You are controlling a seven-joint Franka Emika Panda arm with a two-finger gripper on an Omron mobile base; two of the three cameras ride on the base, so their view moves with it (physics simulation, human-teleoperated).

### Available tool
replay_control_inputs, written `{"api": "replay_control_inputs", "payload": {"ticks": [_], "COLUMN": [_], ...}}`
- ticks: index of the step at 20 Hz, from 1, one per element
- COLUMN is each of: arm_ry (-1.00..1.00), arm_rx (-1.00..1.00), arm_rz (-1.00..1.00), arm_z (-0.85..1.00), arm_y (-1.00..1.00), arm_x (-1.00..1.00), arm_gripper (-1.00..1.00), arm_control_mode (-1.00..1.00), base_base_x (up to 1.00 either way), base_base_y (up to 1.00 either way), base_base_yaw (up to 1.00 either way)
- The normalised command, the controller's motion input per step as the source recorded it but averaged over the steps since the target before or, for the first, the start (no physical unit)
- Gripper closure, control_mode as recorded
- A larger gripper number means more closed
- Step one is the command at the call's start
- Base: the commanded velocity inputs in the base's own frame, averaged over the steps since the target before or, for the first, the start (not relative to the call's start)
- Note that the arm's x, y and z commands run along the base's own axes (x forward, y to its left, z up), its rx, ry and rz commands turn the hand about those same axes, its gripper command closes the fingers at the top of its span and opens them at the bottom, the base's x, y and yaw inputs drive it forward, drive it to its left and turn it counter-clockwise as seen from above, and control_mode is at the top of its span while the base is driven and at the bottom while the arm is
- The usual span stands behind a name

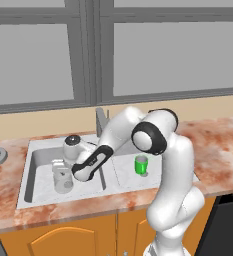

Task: Move any existing items from the left basin to the right basin for drying. Then move the glass cup from the counter to the left basin of the sink for washing.

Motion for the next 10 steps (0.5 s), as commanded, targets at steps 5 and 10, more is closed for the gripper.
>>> {"api": "replay_control_inputs", "payload": {"ticks": [5,10], "arm_ry": [0.00,0.00], "arm_rx": [0.05,0.02], "arm_rz": [-0.03,-0.02], "arm_z": [0.41,0.38], "arm_y": [-0.13,-0.04], "arm_x": [-0.11,-0.14], "arm_gripper": [-1.00,-1.00], "arm_control_mode": [-1.00,-1.00], "base_base_x": [0.00,0.00], "base_base_y": [0.00,0.00], "base_base_yaw": [0.00,0.00]}}
